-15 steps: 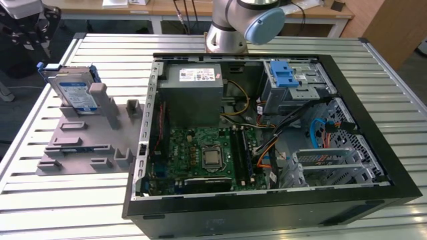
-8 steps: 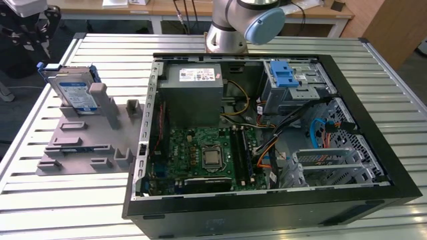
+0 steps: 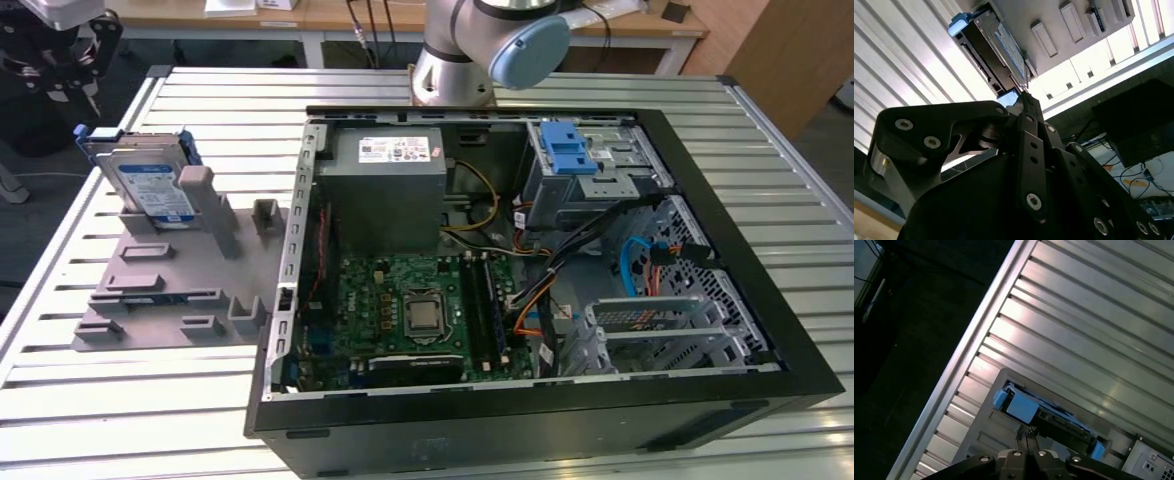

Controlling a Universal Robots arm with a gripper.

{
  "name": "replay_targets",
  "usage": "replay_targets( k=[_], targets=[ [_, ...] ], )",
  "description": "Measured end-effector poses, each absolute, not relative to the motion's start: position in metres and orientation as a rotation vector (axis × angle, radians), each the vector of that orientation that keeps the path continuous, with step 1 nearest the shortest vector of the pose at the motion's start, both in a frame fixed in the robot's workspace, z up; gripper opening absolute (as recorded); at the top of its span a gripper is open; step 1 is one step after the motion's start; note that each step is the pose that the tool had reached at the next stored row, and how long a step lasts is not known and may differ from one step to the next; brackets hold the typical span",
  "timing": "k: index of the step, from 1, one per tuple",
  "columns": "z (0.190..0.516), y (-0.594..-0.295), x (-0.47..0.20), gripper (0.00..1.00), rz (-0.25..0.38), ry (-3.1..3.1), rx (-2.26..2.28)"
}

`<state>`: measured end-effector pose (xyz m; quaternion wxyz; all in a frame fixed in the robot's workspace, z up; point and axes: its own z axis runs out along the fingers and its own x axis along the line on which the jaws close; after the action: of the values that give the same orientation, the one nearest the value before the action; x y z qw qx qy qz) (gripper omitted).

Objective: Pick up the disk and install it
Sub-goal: 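Pick up the disk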

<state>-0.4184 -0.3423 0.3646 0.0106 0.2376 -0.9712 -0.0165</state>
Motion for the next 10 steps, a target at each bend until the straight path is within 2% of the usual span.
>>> replay_targets(
  k=[10],
  targets=[
    [0.3645, -0.3423, -0.4184, 0.11, -0.048, -2.972, 0.941]
  ],
)
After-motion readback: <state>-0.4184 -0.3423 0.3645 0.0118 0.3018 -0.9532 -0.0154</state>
